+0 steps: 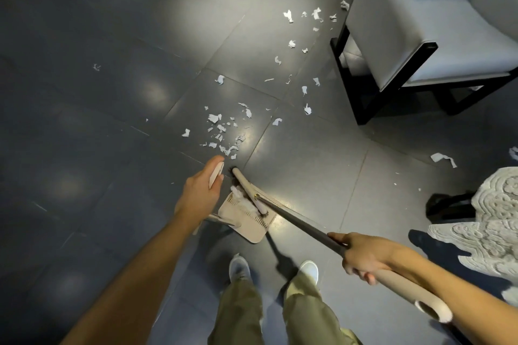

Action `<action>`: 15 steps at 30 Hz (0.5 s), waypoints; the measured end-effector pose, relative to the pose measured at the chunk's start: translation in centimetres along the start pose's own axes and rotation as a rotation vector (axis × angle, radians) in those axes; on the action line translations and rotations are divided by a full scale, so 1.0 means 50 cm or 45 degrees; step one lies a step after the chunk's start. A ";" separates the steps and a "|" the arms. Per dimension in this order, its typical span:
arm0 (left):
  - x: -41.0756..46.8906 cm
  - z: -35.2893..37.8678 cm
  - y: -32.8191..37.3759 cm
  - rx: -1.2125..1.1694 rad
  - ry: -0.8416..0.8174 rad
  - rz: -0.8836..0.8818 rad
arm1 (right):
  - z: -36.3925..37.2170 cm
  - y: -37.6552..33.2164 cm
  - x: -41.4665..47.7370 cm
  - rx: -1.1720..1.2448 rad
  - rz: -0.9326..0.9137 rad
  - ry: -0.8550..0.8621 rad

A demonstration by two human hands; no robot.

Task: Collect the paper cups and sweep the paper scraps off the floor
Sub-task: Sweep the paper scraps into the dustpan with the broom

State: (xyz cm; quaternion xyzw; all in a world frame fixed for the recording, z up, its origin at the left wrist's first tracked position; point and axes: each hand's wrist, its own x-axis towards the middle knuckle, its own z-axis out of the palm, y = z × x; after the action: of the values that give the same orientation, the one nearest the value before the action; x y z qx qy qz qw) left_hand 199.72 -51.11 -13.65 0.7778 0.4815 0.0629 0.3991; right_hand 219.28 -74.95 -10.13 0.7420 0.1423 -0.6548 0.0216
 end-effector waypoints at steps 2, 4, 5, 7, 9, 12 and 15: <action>-0.018 -0.010 -0.015 -0.034 0.020 0.000 | -0.011 0.001 -0.027 0.003 -0.041 0.031; -0.042 -0.021 -0.031 -0.057 0.054 -0.002 | -0.025 -0.002 -0.037 0.061 -0.051 0.029; -0.053 -0.026 -0.040 -0.063 0.075 -0.006 | -0.035 -0.006 -0.039 0.099 -0.049 0.031; -0.074 -0.040 -0.058 -0.080 0.124 -0.036 | -0.056 -0.019 -0.038 0.155 -0.068 0.038; -0.090 -0.059 -0.075 -0.121 0.167 -0.086 | -0.071 -0.041 -0.038 0.202 -0.107 0.047; -0.114 -0.093 -0.114 -0.141 0.184 -0.159 | -0.067 -0.083 -0.047 0.291 -0.143 0.054; -0.131 -0.147 -0.169 -0.134 0.185 -0.209 | -0.036 -0.133 -0.048 0.357 -0.183 0.043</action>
State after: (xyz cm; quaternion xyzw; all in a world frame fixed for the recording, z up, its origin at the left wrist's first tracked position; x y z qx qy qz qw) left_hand 186.84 -50.40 -12.58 0.7071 0.5673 0.1116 0.4072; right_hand 219.17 -68.61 -6.51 0.7366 0.1025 -0.6555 -0.1313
